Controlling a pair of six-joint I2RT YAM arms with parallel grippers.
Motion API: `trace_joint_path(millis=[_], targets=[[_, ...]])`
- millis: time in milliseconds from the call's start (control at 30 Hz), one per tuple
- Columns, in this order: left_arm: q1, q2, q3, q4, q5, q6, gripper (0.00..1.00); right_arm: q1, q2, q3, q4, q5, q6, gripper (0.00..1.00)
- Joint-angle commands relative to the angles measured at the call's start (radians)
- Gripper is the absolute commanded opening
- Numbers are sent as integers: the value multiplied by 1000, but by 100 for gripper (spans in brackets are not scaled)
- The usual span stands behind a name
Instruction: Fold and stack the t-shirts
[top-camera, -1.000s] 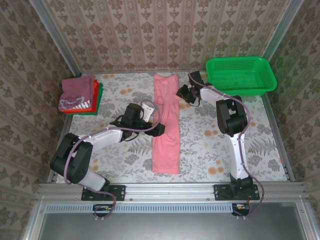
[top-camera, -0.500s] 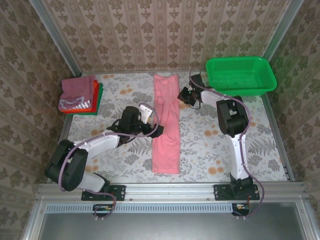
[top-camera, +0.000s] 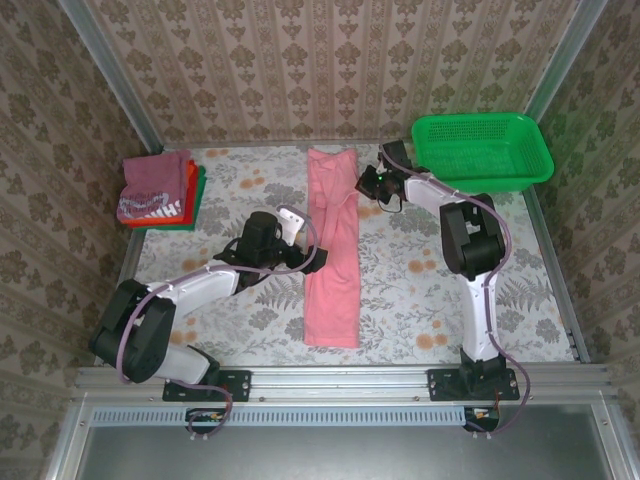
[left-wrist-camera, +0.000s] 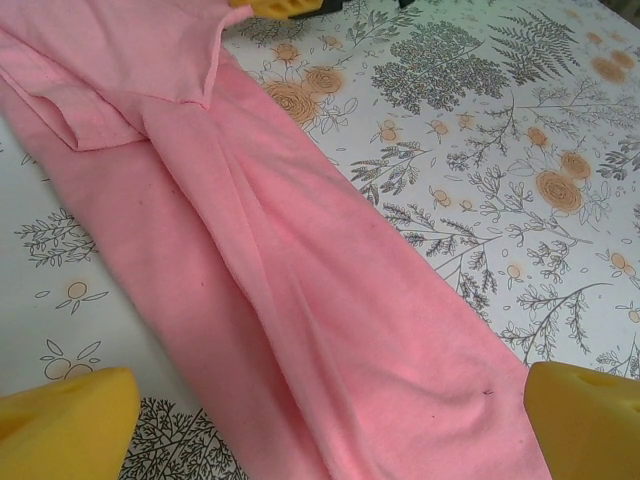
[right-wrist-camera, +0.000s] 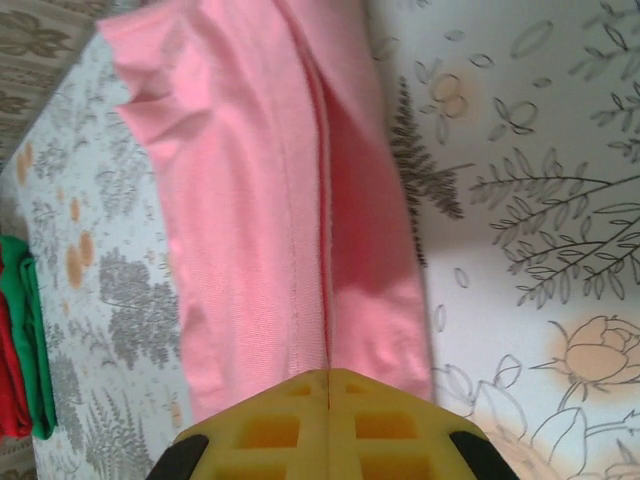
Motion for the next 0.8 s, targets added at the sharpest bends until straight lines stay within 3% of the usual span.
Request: trace_joint_path(millis=[0,333,567,633,767], targets=[[-5,5,-18,35,-9,25,100,10,-41,0,-31,9,-24,0],[-5,-4,-31,39,-23,25,100,55,19,5,-13,-32,6,0],[-4,-7,-33,34,-22,28,100,47,78,21,-53,15,-9,2],[-5,-9,-35,33,-24,27,100,42,80,28,-62,13,-15,7],[-5,-11,-41,32,-29,26,100,38,30,4,-59,23,-34,33]])
